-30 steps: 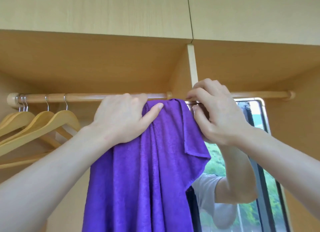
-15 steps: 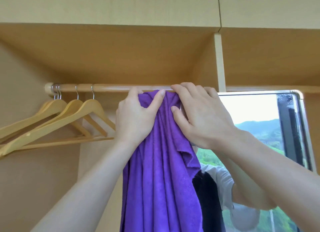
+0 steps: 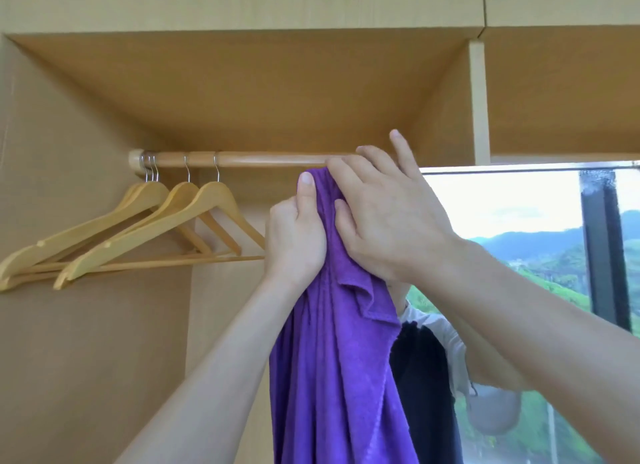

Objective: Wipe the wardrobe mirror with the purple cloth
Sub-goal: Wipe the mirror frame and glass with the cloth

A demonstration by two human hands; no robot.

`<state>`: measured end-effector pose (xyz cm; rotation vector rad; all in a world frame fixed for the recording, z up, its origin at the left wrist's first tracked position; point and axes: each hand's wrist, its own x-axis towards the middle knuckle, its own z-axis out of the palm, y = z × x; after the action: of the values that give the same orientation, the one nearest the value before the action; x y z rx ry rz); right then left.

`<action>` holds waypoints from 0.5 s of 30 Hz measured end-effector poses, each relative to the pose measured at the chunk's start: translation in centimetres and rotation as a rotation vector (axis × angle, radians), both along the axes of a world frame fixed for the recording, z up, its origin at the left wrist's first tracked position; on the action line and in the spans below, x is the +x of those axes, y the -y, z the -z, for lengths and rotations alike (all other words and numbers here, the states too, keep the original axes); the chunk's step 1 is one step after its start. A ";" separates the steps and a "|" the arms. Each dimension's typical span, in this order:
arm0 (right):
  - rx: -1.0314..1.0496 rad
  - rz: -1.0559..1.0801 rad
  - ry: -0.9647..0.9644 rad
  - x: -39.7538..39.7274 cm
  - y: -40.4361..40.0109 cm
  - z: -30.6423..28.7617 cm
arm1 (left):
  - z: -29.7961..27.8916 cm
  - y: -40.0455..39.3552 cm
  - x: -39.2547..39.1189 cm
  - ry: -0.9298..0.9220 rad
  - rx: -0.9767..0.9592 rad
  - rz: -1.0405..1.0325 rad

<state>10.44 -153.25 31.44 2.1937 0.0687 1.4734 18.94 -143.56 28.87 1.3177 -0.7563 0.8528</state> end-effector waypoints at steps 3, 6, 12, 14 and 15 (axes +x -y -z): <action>0.015 -0.058 -0.092 0.4 -1.3 -1.7 | 0.4 -0.1 0.0 -0.097 -0.022 0.074; 0.069 -0.068 -0.221 0.8 -1.9 -4.0 | 1.7 -0.1 0.7 -0.084 -0.026 0.235; 0.047 -0.051 -0.341 2.2 -2.8 -5.7 | 5.0 -0.1 0.0 -0.083 -0.119 0.351; 0.028 -0.046 -0.315 2.3 -2.8 -5.1 | 5.5 -0.3 -0.3 -0.129 -0.104 0.384; 0.054 -0.029 -0.310 2.4 -2.9 -5.1 | 5.6 -0.3 -0.4 -0.145 -0.102 0.413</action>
<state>12.79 -150.37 36.57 2.4576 0.1672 1.1500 18.49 -143.28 23.30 1.0689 -0.8219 0.4544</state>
